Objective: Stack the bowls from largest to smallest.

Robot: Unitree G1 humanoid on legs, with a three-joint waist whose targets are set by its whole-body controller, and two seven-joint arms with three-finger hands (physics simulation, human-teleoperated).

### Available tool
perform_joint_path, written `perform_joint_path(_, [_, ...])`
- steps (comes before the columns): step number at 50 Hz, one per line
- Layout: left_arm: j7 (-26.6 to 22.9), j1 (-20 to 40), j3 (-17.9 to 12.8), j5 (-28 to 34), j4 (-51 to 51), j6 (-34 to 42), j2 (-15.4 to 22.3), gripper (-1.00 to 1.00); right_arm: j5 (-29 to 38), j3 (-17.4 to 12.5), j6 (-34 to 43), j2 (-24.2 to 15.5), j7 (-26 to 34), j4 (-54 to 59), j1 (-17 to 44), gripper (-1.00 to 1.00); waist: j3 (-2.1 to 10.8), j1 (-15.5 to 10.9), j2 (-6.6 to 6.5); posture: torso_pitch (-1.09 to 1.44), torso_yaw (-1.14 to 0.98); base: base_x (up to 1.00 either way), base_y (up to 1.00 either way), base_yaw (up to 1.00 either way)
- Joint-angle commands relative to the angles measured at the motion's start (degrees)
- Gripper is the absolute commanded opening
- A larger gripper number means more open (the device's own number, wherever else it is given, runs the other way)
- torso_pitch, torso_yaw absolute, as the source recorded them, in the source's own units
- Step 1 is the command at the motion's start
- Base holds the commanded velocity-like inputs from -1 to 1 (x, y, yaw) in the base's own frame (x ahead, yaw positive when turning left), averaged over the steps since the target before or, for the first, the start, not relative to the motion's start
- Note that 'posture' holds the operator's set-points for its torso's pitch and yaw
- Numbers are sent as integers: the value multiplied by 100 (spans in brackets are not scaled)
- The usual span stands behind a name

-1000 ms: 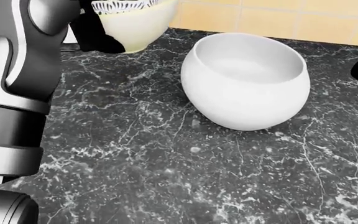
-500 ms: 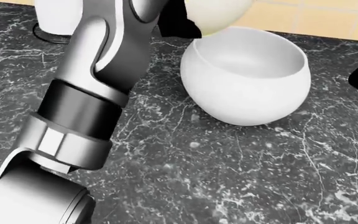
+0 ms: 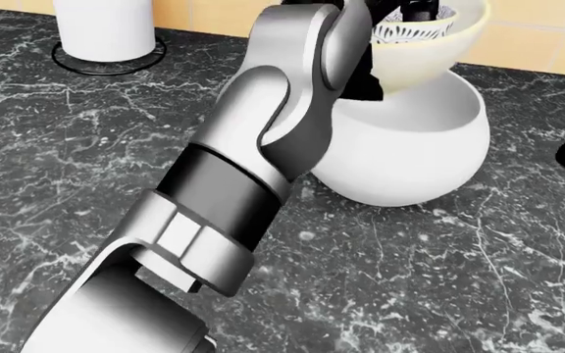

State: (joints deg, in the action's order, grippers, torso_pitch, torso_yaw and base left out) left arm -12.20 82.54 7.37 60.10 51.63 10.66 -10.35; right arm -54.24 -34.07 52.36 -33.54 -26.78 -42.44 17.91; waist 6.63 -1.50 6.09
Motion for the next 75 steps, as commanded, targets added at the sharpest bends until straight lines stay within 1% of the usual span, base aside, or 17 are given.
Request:
perform_joint_path(1, [344,297,-69,1,-272,-108,27,-100,109,-88,-177,-59,88,-82,77,100,127,-6,51,-23,0,0,0,0])
perform_joint_path(5, [564,301,-46,-39,39,-198,-100,-100,165,-139,-173,-9,167,-94,26,100,143,1,55,-23,0,0,0,0])
perform_joint_path(11, [745,263,4,-67,366,-319,-233,-100,250,-188,-189,67,276,-105,-56,100,171,3,73,-23,0,0,0,0])
perform_joint_path(19, [726,188,46,-9,378,-305,-313,-100,273,-324,-184,88,381,-108,-137,100,184,12,84,-23,0,0,0,0])
perform_joint_path(26, [831,105,66,53,458,-313,-367,-100,357,-277,-225,128,431,-75,-144,100,201,23,84,-23,0,0,0,0])
perform_joint_path(35, [796,116,57,79,460,-298,-369,-96,338,-340,-181,149,441,-116,-159,100,226,26,89,-23,0,0,0,0])
perform_joint_path(38, [808,120,54,86,487,-315,-355,-81,339,-325,-174,142,431,-108,-141,100,227,29,86,-23,0,0,0,0])
perform_joint_path(39, [789,117,62,97,460,-298,-365,-81,333,-323,-170,140,424,-112,-134,100,229,30,85,-23,0,0,0,0])
perform_joint_path(41, [772,124,55,94,429,-291,-369,-73,331,-307,-161,135,409,-108,-119,100,232,31,85,-23,0,0,0,0])
perform_joint_path(43, [776,131,50,92,447,-303,-359,-62,317,-305,-146,120,393,-99,-94,100,233,30,84,-23,0,0,0,0])
perform_joint_path(46, [773,126,46,92,443,-294,-353,-58,314,-305,-142,115,388,-100,-93,100,234,29,85,-23,0,0,0,0])
perform_joint_path(47, [781,120,53,99,461,-314,-345,-47,289,-315,-124,103,371,-102,-76,100,234,27,86,-23,0,0,0,0])
perform_joint_path(51, [725,128,58,118,396,-278,-347,-43,265,-325,-126,80,360,-88,-70,100,231,25,85,-23,0,0,0,0])
perform_joint_path(55, [696,118,68,148,358,-259,-355,-32,224,-360,-121,48,346,-76,-72,100,223,22,85,-23,0,0,0,0])
perform_joint_path(60, [612,114,68,173,261,-220,-356,-24,197,-355,-130,18,324,-52,-46,100,216,19,85,-23,0,0,0,0])
perform_joint_path(63, [552,112,70,192,181,-197,-356,-19,76,-407,-63,-26,239,-101,-19,100,214,17,84,-23,0,0,0,0])
perform_joint_path(75, [462,1,98,280,26,-191,-402,-9,-44,-454,-145,-94,177,-91,-96,100,194,10,98,-23,0,0,0,0])
